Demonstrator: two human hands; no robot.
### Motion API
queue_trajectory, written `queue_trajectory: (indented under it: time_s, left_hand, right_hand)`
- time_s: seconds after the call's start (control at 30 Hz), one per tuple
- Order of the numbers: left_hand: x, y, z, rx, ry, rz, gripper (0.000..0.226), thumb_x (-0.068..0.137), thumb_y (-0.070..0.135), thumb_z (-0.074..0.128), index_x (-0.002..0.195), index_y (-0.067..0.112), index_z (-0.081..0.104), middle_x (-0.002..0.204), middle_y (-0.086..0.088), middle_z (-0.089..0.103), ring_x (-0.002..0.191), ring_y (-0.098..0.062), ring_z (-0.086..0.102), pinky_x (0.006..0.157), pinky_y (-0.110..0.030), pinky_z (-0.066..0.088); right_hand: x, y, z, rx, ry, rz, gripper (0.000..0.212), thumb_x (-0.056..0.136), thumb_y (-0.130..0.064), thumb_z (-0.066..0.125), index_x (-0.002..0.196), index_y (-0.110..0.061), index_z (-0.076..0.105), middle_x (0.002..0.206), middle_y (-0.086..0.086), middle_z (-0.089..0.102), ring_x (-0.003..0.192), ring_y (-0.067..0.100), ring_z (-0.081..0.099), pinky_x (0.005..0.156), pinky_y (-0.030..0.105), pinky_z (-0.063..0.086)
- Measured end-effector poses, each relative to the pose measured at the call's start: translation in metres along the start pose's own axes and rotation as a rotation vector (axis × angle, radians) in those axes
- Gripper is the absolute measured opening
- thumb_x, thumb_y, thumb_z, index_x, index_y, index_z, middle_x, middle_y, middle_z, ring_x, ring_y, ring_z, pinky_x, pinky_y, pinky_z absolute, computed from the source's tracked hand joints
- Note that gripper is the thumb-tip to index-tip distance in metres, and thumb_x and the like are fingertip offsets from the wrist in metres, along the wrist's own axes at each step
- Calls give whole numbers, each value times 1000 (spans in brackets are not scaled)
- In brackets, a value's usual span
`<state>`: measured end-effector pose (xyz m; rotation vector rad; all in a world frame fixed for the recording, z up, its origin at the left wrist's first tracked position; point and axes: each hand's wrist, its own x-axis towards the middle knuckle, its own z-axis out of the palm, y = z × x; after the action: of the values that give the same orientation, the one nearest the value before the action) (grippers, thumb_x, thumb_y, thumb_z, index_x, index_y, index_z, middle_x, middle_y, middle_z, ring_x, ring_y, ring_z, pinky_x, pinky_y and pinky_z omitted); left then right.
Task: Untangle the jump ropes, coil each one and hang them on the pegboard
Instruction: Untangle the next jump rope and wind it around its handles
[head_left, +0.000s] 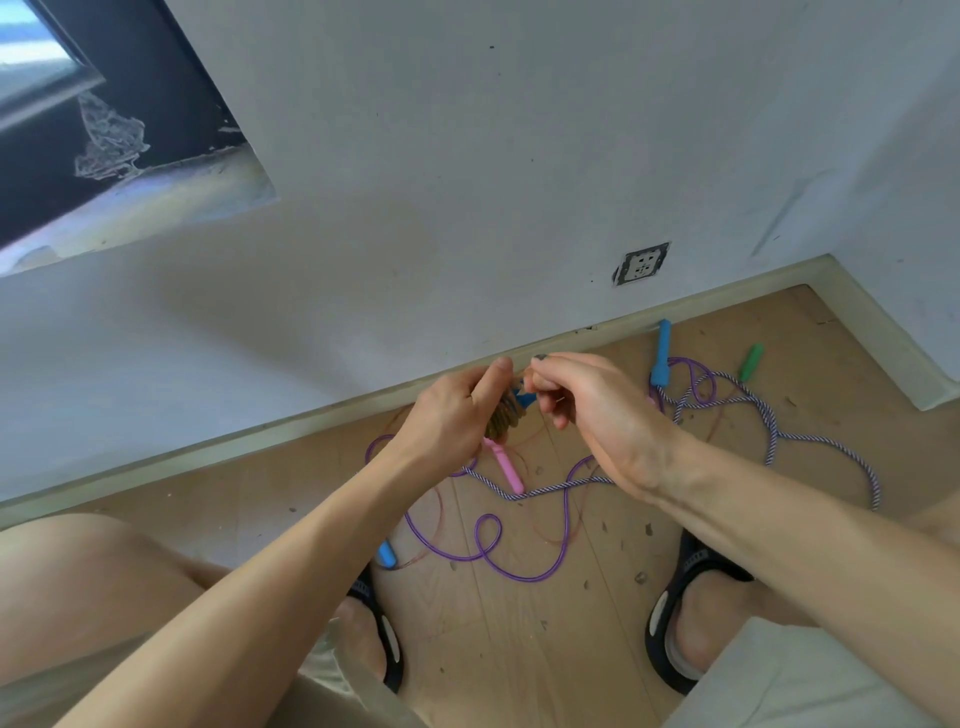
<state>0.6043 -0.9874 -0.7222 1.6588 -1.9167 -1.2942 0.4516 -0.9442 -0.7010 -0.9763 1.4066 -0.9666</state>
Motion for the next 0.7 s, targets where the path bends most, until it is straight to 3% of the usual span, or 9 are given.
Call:
queue_trajectory:
  time_s: [0.07,0.13,0.2,0.33,0.47,0.6,0.7]
  left_hand:
    - [1,2,-4,-29,-25,-31,61,101,60,31,99,11,66,74,-14,72,47,-17,52,51,-35,48]
    - [1,5,-6,-88,-67,-83,65,101,59,31,97,1,61,68,-12,70,45,-19,47,46,-29,40]
    - [0,9,-8,-127,-88,-95,58,102,56,32,85,7,57,56,-2,67,43,-17,44,44,-23,36]
    - [-3,18,-11,-189,-53,-14,46,105,49,32,72,22,50,44,9,55,41,-15,42,44,-21,34]
    - [-6,31,-11,-284,-28,56,41,106,45,31,84,22,57,61,-1,64,38,-9,46,38,-20,35]
    - [-7,36,-14,-256,19,92,42,107,43,29,97,17,61,76,-11,69,43,-8,50,41,-20,38]
    - [-6,44,-14,-360,1,114,43,107,43,29,102,11,58,82,-17,67,49,-20,46,44,-25,38]
  right_hand:
    - [-3,-6,-3,-31,-44,-27,28,93,-28,51,73,-10,57,72,7,47,70,16,44,65,30,36]
    - [-6,-14,-6,-104,-68,-42,30,96,-26,50,71,-9,52,68,6,43,62,13,41,59,21,38]
    - [-5,-20,-11,-115,-63,-54,30,98,-22,49,71,-9,51,67,8,41,59,12,41,56,18,38]
    - [13,-30,-24,13,-46,-53,25,97,-17,54,74,-9,58,72,8,49,62,13,44,63,30,37]
    - [23,-41,-28,127,-33,-85,21,98,-11,52,78,-9,58,75,2,58,66,13,49,60,27,38]
    - [22,-44,-26,-102,-15,-163,16,97,-19,56,83,-15,62,85,4,66,79,14,57,70,31,44]
    - [17,-64,-28,-274,-5,-280,15,97,-21,57,89,-10,63,82,4,61,77,8,55,75,28,46]
